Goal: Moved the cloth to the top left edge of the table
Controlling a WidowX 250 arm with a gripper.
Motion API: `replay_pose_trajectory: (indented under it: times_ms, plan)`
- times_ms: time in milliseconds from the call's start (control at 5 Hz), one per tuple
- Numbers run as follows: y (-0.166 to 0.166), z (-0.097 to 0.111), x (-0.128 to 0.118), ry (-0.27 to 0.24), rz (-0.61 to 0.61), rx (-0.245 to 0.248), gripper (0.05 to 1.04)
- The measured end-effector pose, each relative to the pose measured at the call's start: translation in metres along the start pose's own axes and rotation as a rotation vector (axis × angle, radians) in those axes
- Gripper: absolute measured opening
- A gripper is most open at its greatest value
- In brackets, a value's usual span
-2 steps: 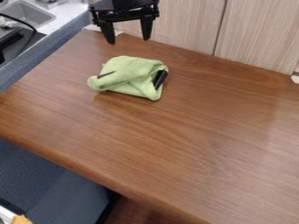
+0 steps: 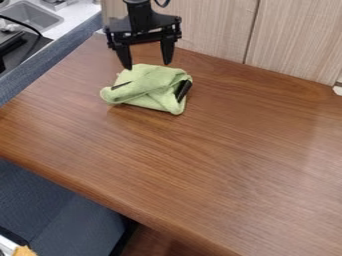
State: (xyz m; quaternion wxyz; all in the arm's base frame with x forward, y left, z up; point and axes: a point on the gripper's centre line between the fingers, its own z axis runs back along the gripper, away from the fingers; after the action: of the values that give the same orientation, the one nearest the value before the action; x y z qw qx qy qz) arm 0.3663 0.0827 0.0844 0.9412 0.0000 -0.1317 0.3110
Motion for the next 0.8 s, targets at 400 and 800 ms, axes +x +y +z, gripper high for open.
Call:
replay_pose_trajectory:
  times_ms: [400,800]
  plan:
    - [-0.002,-0.029,-0.024,0.078,-0.022,0.076,0.962]
    - [0.001,-0.037,-0.023,0.093,-0.012,0.087,0.39]
